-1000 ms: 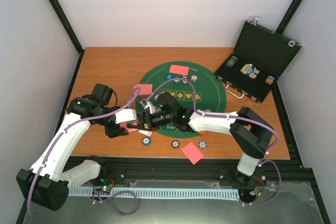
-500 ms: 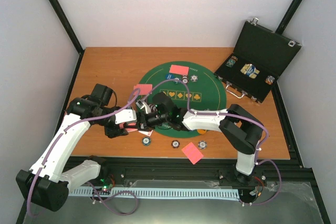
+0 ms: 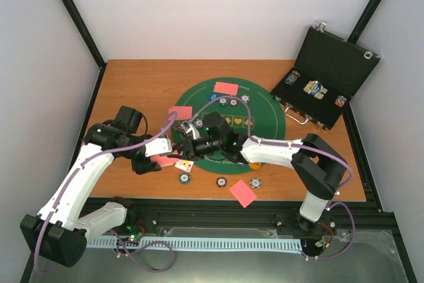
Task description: Distribute texas hold em gaming equipment
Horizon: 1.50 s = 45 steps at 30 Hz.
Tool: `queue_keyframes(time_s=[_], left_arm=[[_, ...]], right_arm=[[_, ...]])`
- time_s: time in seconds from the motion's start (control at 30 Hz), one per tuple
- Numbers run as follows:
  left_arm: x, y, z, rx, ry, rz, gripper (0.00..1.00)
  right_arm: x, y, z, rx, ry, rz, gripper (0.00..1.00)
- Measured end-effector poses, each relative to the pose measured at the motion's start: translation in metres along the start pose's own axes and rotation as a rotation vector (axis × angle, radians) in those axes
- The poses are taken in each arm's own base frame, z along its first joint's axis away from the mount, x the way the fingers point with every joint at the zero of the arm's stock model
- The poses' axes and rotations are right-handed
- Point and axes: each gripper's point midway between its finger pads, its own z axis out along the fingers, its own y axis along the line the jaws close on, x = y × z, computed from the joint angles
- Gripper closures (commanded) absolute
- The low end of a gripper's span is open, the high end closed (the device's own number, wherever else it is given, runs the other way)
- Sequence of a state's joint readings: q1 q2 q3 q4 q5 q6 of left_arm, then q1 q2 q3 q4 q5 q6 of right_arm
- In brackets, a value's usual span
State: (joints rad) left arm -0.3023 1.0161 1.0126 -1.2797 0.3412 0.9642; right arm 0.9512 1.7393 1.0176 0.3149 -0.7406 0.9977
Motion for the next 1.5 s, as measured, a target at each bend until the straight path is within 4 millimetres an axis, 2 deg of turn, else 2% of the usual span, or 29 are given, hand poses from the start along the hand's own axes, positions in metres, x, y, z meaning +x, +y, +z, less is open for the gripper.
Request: queue_keyframes(time_s=[0.07,0.4,0.57,0.7,0.8,0.9,1.0,1.1,1.2,1.3,1.5], left_arm=[[0.000,0.000,0.000,-0.001,0.001,0.000,0.48],[0.000,0.000,0.000,-0.001,0.002,0.000,0.48],[0.000,0.000,0.000,0.000,0.001,0.000,0.48],[0.000,0.001,0.000,-0.002,-0.001,0.001,0.48],[0.000,0.001,0.000,-0.002,-0.001,0.001,0.48],[-0.001,0.000,0.000,-0.001,-0.004,0.001,0.48],[-0.001,0.000,0.000,0.001,-0.005,0.001,0.48],[-0.001,0.000,0.001,0.005,-0.006,0.000,0.48],[-0.002,0.000,0.002,0.011,-0.006,-0.002,0.48],[-0.002,0.000,0.002,0.014,-0.009,-0.002,0.48],[-0.003,0.000,0.002,0.016,-0.014,-0.002,0.48]], right_arm=[[0.000,0.003,-0.002,0.001,-0.003,-0.009,0.76],[-0.001,0.012,-0.014,0.027,-0.022,-0.014,0.97],[-0.001,0.014,-0.023,0.050,-0.032,-0.017,0.97],[-0.003,0.008,-0.037,0.079,-0.052,-0.003,0.97],[-0.003,-0.004,-0.057,0.118,-0.079,0.020,0.97],[0.002,-0.023,-0.086,0.168,-0.120,0.052,0.97],[0.013,-0.057,-0.122,0.237,-0.171,0.118,0.97],[0.035,-0.095,-0.154,0.314,-0.209,0.211,0.97],[0.060,-0.120,-0.169,0.374,-0.214,0.278,0.97],[0.078,-0.132,-0.178,0.421,-0.212,0.316,0.97],[0.096,-0.153,-0.197,0.519,-0.247,0.379,0.97]])
